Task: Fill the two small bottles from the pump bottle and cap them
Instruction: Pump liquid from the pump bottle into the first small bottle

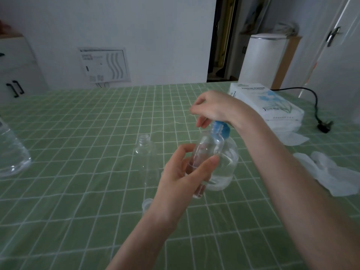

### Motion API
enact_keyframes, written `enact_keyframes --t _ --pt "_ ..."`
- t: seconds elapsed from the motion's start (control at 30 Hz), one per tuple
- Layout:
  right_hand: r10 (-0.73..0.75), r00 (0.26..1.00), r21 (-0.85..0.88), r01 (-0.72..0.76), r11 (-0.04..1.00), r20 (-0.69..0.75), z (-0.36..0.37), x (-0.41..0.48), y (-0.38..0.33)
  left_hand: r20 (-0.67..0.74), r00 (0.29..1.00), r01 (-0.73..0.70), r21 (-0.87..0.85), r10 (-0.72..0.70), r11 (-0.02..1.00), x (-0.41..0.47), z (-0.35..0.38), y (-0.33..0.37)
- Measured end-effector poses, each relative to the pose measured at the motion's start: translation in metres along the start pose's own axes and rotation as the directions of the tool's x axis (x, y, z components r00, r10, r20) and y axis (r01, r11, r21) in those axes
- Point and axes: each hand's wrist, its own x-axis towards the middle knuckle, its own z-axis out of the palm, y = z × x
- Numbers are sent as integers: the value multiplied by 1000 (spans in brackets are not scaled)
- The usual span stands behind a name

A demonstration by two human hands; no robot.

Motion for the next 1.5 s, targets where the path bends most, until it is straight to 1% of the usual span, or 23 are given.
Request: enact_keyframes --t 0.2,0.57,0.9,1.33,1.5 --pt "-4 1000 -28 4 1000 4 -11 2 -5 7 1000 -15 -5 15 1000 1 0 0" --pt "27 999 -38 -26 999 41 -2 -1 -1 -2 1000 -12 11 12 1000 1 -1 0" --pt "10 1000 -71 -9 997 4 -11 0 -7 11 1000 -21 1 21 1000 3 -1 -3" --pt "41 998 -57 -39 998 43 -1 0 -2 7 1000 -29 -3 29 1000 1 -1 0" --pt "18 1000 -61 -17 998 11 -4 0 -3 3 1000 -22 4 22 1000 2 0 -1"
